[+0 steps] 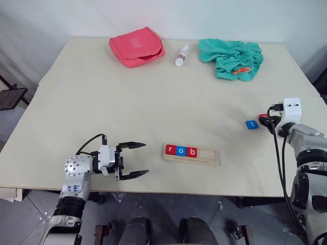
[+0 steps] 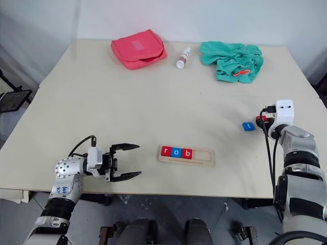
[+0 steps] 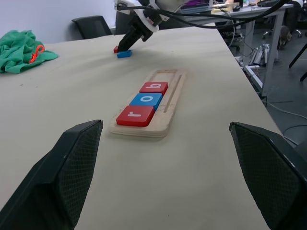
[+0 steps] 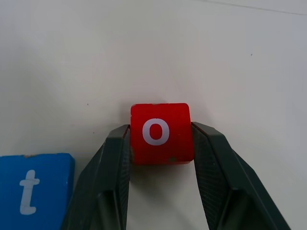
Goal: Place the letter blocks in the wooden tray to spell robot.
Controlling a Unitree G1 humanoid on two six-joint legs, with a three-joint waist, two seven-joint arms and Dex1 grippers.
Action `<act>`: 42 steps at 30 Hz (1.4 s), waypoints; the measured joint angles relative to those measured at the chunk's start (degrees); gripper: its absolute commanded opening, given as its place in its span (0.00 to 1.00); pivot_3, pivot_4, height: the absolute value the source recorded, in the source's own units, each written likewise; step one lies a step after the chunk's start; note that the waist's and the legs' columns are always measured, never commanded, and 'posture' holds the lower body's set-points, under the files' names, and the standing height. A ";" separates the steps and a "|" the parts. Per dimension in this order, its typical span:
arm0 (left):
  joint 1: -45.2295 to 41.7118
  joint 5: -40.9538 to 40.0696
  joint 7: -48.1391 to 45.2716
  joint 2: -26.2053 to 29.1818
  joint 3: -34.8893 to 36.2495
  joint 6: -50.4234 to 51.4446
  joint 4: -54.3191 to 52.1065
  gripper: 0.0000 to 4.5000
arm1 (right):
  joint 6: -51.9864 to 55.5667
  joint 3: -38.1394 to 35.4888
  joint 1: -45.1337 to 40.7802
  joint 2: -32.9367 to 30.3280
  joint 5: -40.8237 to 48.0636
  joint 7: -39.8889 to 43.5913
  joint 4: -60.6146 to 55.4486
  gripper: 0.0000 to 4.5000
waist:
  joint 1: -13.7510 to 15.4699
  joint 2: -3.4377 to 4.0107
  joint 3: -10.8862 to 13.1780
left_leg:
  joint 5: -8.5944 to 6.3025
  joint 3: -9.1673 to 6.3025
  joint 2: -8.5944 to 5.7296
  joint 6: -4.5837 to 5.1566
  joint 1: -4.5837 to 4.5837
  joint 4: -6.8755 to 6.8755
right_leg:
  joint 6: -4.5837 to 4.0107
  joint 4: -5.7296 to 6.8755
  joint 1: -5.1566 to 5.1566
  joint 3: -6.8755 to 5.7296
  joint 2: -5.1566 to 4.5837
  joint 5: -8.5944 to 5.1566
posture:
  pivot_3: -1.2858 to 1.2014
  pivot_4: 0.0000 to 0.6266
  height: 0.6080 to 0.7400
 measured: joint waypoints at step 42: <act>-10.65 -0.02 -7.66 -1.84 -0.30 -3.84 15.28 1.00 | 44.35 -9.21 56.58 10.41 19.38 -13.65 -101.47 1.00 | 1.38 0.07 -0.02 | 0.00 -0.05 -0.09 0.02 0.06 -0.08 | 0.00 -0.06 0.03 0.14 0.04 0.00 | 0.52 0.24 1.00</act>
